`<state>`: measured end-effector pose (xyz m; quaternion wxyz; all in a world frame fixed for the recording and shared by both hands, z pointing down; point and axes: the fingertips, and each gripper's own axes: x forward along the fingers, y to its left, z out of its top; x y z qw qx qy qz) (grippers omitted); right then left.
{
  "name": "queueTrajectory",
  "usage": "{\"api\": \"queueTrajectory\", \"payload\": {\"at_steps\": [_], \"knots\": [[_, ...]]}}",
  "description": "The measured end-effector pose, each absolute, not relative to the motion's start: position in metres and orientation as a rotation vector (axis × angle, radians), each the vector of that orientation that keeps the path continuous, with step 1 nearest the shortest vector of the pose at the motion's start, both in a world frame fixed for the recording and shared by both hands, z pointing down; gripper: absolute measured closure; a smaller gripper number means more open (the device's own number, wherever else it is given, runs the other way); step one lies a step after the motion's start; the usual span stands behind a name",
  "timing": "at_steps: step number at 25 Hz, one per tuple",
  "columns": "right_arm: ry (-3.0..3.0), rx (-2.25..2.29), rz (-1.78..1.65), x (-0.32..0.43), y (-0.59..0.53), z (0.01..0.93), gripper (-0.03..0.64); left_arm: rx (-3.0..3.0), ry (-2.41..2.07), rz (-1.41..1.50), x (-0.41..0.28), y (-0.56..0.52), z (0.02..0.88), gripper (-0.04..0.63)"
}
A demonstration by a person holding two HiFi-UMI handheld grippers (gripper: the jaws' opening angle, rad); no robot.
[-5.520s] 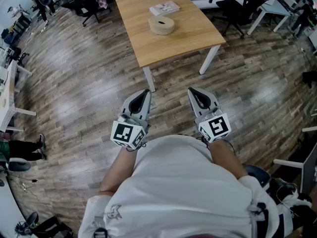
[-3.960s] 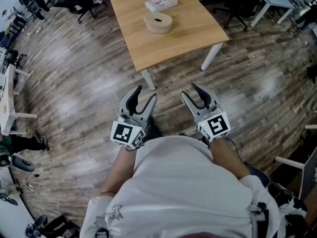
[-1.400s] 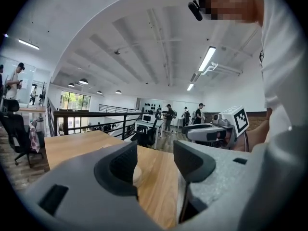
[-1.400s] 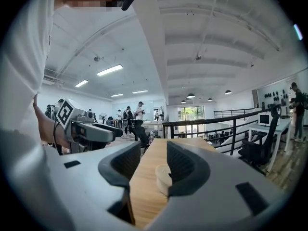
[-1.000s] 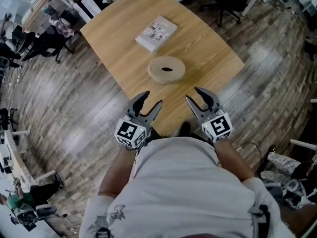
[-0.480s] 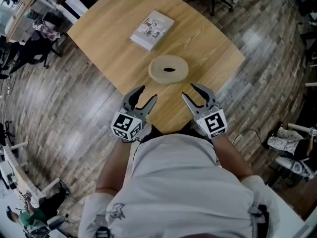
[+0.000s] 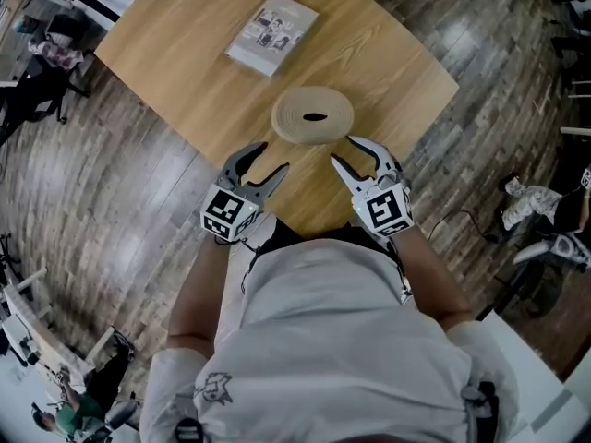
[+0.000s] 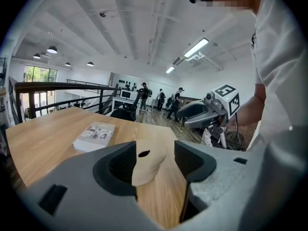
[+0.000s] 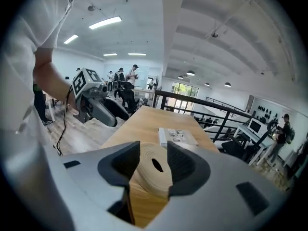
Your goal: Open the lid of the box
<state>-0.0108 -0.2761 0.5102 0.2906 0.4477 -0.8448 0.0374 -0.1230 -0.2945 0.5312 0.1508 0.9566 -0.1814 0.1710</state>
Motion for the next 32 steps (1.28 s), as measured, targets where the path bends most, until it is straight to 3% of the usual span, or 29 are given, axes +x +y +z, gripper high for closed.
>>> {"api": "queueTrajectory", "payload": {"at_steps": [17,32], "knots": [[-2.001,0.944,-0.123,-0.014,-0.342,0.611,0.433,2.763,-0.297,0.691,-0.124,-0.34,0.646,0.319],[-1.857,0.785,-0.237,-0.02,-0.368,0.673,0.451,2.786,-0.177,0.732,-0.108,-0.348,0.688,0.285]]}}
